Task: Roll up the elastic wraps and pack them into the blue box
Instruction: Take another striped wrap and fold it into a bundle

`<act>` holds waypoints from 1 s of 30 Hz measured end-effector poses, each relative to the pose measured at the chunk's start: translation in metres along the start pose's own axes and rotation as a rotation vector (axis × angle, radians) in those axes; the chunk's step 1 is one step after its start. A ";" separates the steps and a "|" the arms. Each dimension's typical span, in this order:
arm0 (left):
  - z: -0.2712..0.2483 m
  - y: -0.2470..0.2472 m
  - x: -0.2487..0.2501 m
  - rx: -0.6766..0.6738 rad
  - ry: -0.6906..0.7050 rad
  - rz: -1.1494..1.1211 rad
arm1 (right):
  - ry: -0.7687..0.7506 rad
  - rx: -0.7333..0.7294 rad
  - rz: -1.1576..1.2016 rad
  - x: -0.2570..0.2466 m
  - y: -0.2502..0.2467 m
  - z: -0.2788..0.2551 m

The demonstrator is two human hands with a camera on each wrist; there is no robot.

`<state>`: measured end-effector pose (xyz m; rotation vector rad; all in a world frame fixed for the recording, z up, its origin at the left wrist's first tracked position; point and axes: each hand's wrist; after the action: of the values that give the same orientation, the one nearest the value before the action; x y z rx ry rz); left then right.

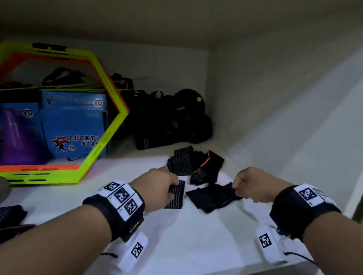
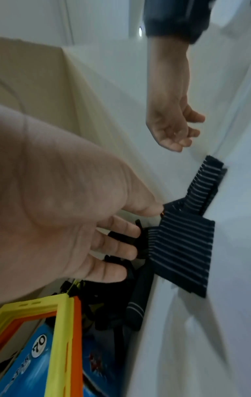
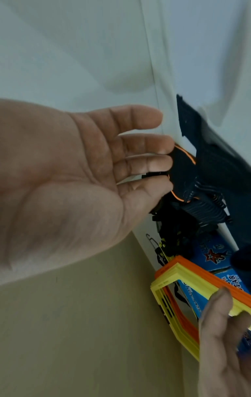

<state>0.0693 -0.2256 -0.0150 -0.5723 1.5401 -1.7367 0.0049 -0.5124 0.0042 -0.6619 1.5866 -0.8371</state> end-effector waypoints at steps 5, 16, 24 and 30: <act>0.017 0.017 0.003 -0.091 -0.047 0.096 | -0.077 -0.001 -0.047 0.021 0.004 0.007; 0.020 0.015 -0.003 -0.112 -0.089 0.088 | -0.153 -0.140 -0.232 0.009 0.020 0.047; 0.005 -0.033 -0.008 0.073 -0.107 0.087 | -0.161 -0.091 -0.474 0.002 0.017 0.065; -0.007 -0.041 -0.015 0.109 -0.188 0.072 | -0.013 -0.180 -0.599 0.003 0.021 0.065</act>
<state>0.0639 -0.2089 0.0259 -0.5994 1.3114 -1.6513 0.0687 -0.5126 -0.0195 -1.3078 1.4758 -1.1224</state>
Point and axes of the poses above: each hand's wrist, its own z-axis towards the middle knuckle, its own y-axis out of the palm, x = y × z, and after that the axes turned 11 degrees about z, right-handed
